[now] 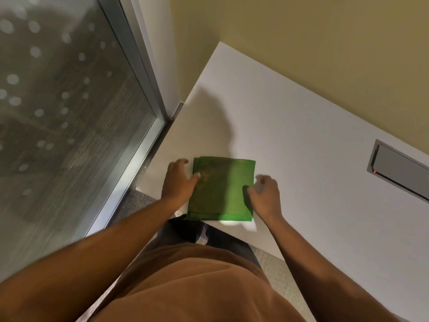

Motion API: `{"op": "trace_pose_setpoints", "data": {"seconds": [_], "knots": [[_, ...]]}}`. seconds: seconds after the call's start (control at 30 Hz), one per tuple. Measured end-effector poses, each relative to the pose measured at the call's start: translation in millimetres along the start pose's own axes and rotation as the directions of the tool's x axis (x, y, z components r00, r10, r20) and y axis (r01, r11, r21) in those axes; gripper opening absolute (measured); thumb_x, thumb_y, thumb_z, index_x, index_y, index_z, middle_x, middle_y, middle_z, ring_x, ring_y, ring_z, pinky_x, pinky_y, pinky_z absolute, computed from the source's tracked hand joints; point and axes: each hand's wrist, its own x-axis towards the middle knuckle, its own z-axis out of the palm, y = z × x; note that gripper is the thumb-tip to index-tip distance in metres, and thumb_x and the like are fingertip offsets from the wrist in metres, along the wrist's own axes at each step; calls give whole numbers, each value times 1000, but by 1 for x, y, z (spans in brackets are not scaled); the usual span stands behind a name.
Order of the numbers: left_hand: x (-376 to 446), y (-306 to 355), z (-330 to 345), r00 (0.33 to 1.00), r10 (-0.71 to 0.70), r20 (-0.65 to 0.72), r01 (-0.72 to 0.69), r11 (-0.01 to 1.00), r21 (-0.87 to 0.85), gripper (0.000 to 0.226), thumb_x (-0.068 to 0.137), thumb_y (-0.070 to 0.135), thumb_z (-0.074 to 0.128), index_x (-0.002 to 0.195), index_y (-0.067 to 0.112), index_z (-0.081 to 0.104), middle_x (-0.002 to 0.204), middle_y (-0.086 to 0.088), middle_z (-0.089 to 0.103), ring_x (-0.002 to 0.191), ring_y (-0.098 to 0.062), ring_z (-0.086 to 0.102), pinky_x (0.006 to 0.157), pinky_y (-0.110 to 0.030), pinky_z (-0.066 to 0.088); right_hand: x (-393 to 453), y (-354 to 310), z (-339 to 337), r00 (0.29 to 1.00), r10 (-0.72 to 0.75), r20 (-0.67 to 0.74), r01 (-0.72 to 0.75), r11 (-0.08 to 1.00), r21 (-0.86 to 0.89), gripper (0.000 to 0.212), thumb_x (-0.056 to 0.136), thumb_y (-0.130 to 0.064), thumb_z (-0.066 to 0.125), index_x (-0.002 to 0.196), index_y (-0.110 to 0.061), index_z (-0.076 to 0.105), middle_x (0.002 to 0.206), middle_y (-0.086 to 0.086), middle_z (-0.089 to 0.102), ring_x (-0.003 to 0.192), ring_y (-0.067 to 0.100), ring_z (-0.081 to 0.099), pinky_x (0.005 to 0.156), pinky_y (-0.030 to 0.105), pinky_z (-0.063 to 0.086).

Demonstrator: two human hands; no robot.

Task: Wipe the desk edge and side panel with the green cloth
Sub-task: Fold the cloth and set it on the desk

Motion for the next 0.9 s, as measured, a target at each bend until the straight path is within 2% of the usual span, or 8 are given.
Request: {"op": "trace_pose_setpoints", "data": {"seconds": [0.1, 0.2, 0.33, 0.43, 0.5, 0.6, 0.77, 0.9], "knots": [[32, 28, -7, 991, 125, 48, -130, 986, 108, 59, 101, 26, 67, 154, 15, 45, 150, -12, 55, 130, -30, 59, 110, -45, 50, 25, -18, -9, 955, -298, 17, 298, 948, -117, 66, 85, -2, 69, 148, -4, 52, 148, 21, 55, 139, 39, 50, 121, 45, 38], [53, 47, -13, 953, 181, 242, -240, 940, 244, 54, 97, 20, 73, 148, 12, 56, 135, -14, 71, 123, -30, 66, 108, -43, 52, 48, -32, -17, 919, -341, 200, 390, 862, -323, 71, 86, -6, 70, 152, -11, 45, 139, 21, 60, 130, 44, 52, 110, 50, 47], [58, 58, -24, 897, 239, 373, -372, 863, 341, 33, 93, 16, 75, 126, 9, 75, 122, -14, 77, 109, -28, 71, 98, -39, 58, 66, -38, -28, 918, -266, 294, 374, 830, -414, 38, 81, -3, 74, 117, -14, 75, 112, 12, 73, 113, 38, 63, 96, 42, 54], [45, 53, -34, 850, 383, 361, -489, 828, 273, 23, 89, 15, 76, 111, 12, 79, 109, -8, 77, 96, -20, 68, 89, -36, 59, 57, -27, -39, 908, -373, 191, 414, 869, -272, 22, 73, 3, 79, 85, -15, 80, 83, -6, 66, 86, 22, 64, 75, 34, 50], [27, 40, -40, 804, 491, 336, -573, 791, 213, 19, 87, 16, 78, 106, 16, 78, 106, -2, 74, 95, -15, 64, 86, -32, 57, 37, -10, -44, 880, -467, 89, 475, 853, -214, 22, 72, -1, 83, 89, -14, 79, 88, -10, 62, 86, 17, 56, 75, 31, 42], [-5, 10, -40, 674, 637, 373, -729, 656, 197, 21, 86, 17, 79, 107, 18, 75, 104, 1, 71, 97, -12, 61, 85, -27, 52, 1, 21, -41, 801, -594, 73, 595, 779, -198, 26, 73, -3, 86, 95, -14, 78, 103, 1, 71, 100, 28, 61, 90, 40, 46], [-36, -38, -19, 485, 743, 462, -866, 336, 370, 21, 86, 21, 77, 106, 16, 78, 108, -5, 74, 106, -25, 67, 92, -42, 54, -37, 61, -18, 752, -613, 244, 660, 694, -288, 29, 71, -4, 88, 97, -13, 79, 110, 8, 73, 110, 35, 66, 89, 48, 53], [-44, -56, -4, 429, 726, 538, -880, 201, 431, 25, 90, 28, 58, 101, 20, 79, 105, -2, 75, 107, -26, 69, 100, -45, 49, -39, 73, -9, 771, -545, 330, 636, 680, -364, 27, 76, -5, 78, 102, -11, 79, 113, 10, 73, 109, 37, 65, 90, 46, 53]]}}
